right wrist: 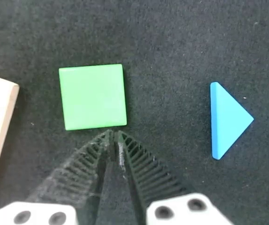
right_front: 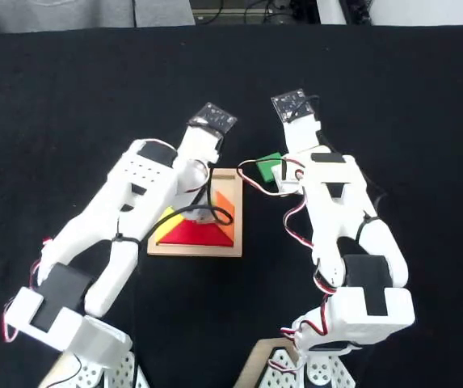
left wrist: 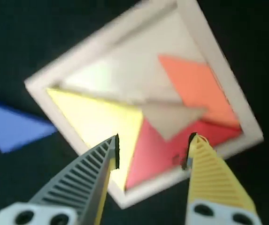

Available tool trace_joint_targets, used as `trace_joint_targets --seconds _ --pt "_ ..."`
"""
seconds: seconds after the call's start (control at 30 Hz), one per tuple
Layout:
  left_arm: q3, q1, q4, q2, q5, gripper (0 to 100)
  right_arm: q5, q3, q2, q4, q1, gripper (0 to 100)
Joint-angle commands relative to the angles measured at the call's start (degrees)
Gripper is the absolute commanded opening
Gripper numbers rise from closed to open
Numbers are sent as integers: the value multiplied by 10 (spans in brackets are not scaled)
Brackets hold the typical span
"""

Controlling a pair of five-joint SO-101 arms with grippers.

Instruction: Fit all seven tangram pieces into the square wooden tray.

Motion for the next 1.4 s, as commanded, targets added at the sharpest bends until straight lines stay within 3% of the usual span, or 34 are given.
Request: trace_joint_targets --seconds 0.0,0.2,0.67,0.9,1.17,1.37 --pt "1 23 10 -17 -1 245 -4 -22 -4 -11 4 11" --pt "5 -22 -70 50 -3 245 -4 -20 -4 -10 4 11" --pt "-100 -50 -32 127 -25 245 -4 -20 -4 -11 4 11" --pt "-139 -51 57 66 -69 245 -4 -21 -4 -11 4 11" --pt "-181 -93 -69 125 -66 245 -4 -21 -4 -11 4 11" --pt "-196 -85 -80 197 -66 245 -4 -21 -4 -11 4 11"
